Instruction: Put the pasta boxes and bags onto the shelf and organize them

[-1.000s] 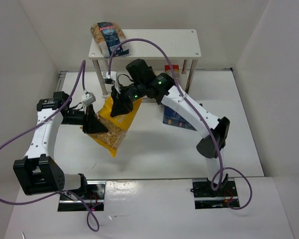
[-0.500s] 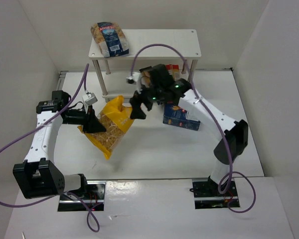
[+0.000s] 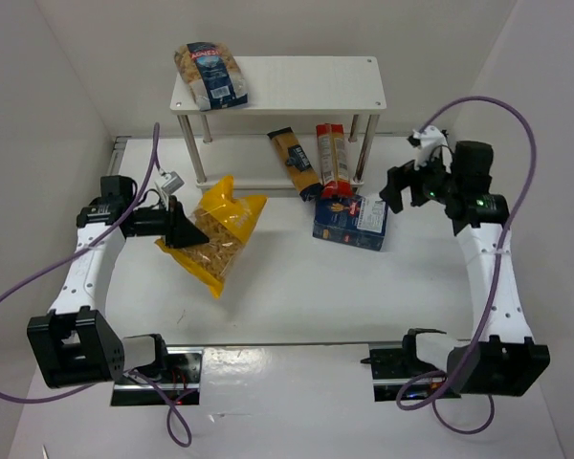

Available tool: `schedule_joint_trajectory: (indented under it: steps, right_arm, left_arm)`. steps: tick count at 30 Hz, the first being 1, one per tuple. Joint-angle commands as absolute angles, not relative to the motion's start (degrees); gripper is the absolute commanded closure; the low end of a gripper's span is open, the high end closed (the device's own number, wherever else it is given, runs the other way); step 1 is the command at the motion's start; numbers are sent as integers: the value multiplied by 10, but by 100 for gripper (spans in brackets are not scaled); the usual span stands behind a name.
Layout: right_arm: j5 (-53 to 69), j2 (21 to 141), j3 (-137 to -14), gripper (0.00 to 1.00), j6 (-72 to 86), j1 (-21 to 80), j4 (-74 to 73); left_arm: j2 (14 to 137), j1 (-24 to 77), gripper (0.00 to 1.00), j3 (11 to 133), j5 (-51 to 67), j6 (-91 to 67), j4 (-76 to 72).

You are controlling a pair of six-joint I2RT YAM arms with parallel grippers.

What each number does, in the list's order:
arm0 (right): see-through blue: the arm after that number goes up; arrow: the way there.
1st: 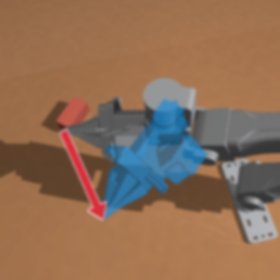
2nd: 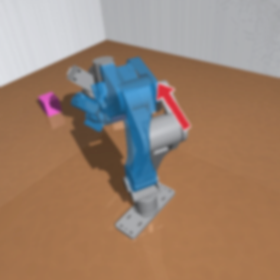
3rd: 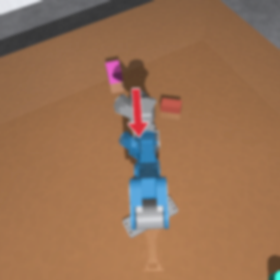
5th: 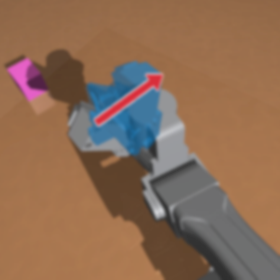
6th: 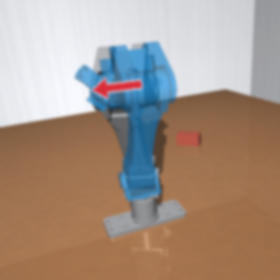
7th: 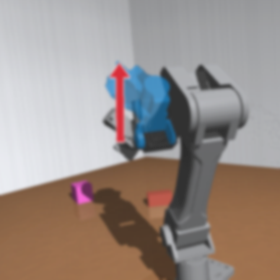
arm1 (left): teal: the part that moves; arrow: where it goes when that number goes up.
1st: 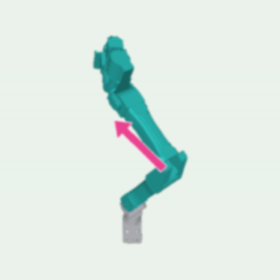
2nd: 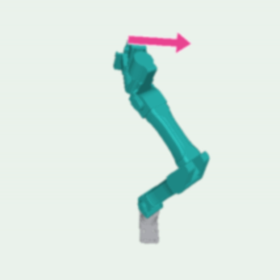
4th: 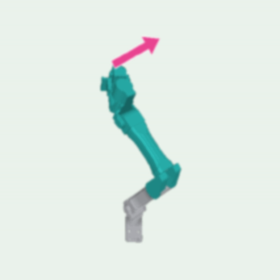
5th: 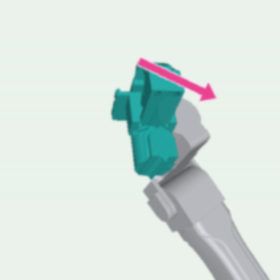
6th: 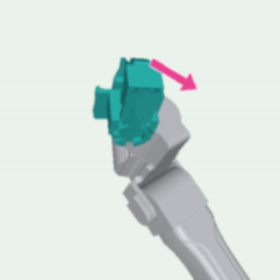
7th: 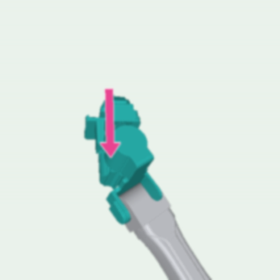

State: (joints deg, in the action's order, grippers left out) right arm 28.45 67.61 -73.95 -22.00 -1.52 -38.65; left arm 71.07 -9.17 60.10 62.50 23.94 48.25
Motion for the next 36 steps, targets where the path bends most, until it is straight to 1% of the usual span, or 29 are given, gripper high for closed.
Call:
schedule_joint_trajectory:
  steps: [1, 2, 5, 9, 13, 14, 16, 17, 18, 19, 20, 23, 28, 36]
  right_arm:
    - [343, 630, -703, 0, -215, -107, -397]
    - [378, 623, -693, 0, -210, -147, -397]
    - [408, 604, -685, 0, -215, -190, -417]
    - [395, 592, -663, 0, -221, -235, -425]
    - [401, 586, -642, 0, -221, -275, -425]
    - [401, 579, -633, 0, -221, -283, -425]
    - [417, 573, -627, 0, -221, -302, -425]
    - [417, 573, -621, 0, -221, -308, -425]
    - [423, 573, -621, 0, -221, -315, -425]
    - [423, 573, -621, 0, -221, -322, -425]
    - [423, 573, -621, 0, -227, -322, -425]
    - [423, 568, -616, 0, -227, -332, -431]
    - [423, 568, -605, 0, -227, -348, -436]
    - [428, 568, -599, 0, -227, -353, -436]
  left_arm:
    - [722, -91, 100, 617, 757, 175, 373]
    - [722, -91, 100, 617, 772, 151, 357]
    - [728, -91, 100, 612, 793, 127, 309]
    - [767, -91, 100, 612, 822, 134, 280]
    - [816, -101, 100, 627, 860, 174, 293]
    - [830, -107, 100, 637, 870, 198, 335]
    - [883, -114, 100, 681, 906, 313, 408]
    - [927, -123, 100, 698, 917, 361, 502]
    - [950, -123, 100, 716, 938, 488, 560]
    - [1004, -131, 100, 736, 945, 590, 736]
    - [1021, -131, 100, 770, 952, 639, 743]
    - [1048, -136, 100, 777, 971, 647, 744]
    - [1036, -136, 100, 777, 971, 658, 744]
    - [957, -141, 100, 734, 976, 721, 744]
